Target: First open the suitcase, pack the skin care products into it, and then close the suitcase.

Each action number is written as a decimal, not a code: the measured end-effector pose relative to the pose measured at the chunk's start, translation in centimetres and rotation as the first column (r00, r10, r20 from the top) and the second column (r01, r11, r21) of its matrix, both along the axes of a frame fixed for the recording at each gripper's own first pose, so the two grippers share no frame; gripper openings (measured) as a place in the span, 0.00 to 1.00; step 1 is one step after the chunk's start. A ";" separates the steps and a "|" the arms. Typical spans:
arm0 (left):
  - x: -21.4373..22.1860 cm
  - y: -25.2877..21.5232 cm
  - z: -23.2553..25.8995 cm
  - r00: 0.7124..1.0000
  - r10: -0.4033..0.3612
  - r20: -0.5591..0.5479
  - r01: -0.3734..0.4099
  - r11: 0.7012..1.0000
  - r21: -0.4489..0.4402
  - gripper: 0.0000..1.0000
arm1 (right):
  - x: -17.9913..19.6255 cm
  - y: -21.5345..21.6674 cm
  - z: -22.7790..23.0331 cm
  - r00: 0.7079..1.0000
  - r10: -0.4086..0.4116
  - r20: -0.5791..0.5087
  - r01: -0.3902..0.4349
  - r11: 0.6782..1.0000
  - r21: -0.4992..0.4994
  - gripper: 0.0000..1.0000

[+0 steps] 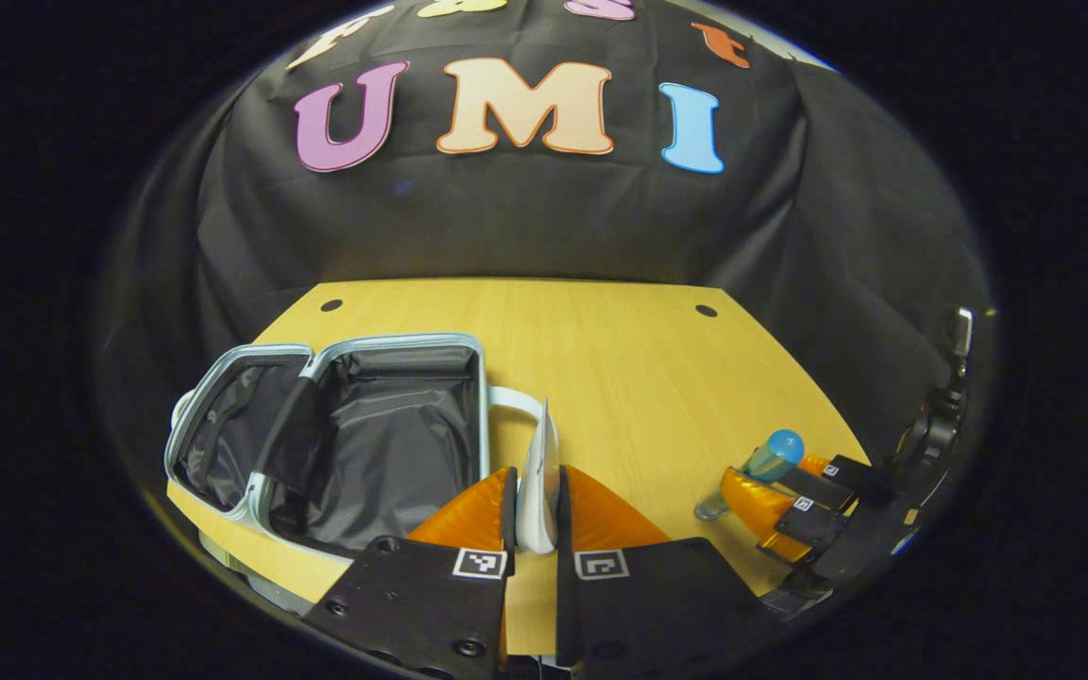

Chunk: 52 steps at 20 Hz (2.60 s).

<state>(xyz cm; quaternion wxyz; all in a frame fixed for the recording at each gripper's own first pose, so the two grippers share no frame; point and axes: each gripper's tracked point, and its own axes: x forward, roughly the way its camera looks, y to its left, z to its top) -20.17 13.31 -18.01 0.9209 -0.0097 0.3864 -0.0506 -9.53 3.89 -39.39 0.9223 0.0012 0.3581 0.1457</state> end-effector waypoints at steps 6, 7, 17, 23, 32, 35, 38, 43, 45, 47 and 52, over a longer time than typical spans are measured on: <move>0.4 9.6 -2.4 0.989 0.069 -0.131 -0.053 0.991 0.121 0.12 | 2.1 4.5 6.7 0.999 0.011 0.041 -0.014 0.996 0.090 0.45; 0.6 11.3 -3.2 0.984 0.082 -0.157 -0.060 0.988 0.141 0.12 | 2.3 5.6 7.7 0.999 0.016 0.046 -0.020 0.995 0.102 0.47; 2.7 15.6 -10.3 0.943 0.105 -0.316 -0.074 0.991 0.109 0.12 | 2.2 16.5 11.5 0.991 0.130 0.009 -0.129 0.974 0.187 0.46; 5.5 16.7 -11.8 0.960 0.079 -0.270 -0.066 0.996 0.058 0.21 | 3.8 20.1 10.8 0.992 0.126 -0.022 -0.120 0.973 0.198 0.44; 8.8 19.1 -3.7 0.999 0.052 -0.008 -0.052 0.997 -0.050 0.95 | 3.0 26.4 5.4 0.977 0.157 -0.147 -0.125 0.971 0.205 0.47; 9.0 22.4 -1.1 0.994 0.100 0.033 -0.098 0.993 -0.059 0.95 | 2.3 28.3 1.8 0.966 0.154 -0.206 -0.115 0.975 0.190 0.46; 8.6 27.1 0.5 0.985 0.161 0.061 -0.158 0.986 -0.043 0.95 | 1.4 29.5 -1.8 0.953 0.126 -0.275 -0.083 0.983 0.161 0.44; 6.6 34.9 0.7 0.962 0.268 0.052 -0.267 0.964 -0.009 0.94 | 1.9 30.0 -3.1 0.949 0.046 -0.313 -0.006 0.992 0.127 0.47; 6.1 37.5 0.5 0.948 0.314 0.042 -0.314 0.949 -0.009 0.95 | 2.6 30.0 -3.5 0.948 0.008 -0.317 0.028 0.994 0.108 0.46; 5.9 40.4 0.3 0.938 0.345 0.045 -0.346 0.938 0.002 0.95 | 2.9 30.1 -3.4 0.946 -0.010 -0.323 0.043 0.994 0.096 0.50; 5.6 47.7 -0.3 0.907 0.419 0.049 -0.422 0.905 0.052 0.95 | 5.7 30.6 -1.9 0.968 -0.037 -0.250 0.060 0.995 0.086 0.58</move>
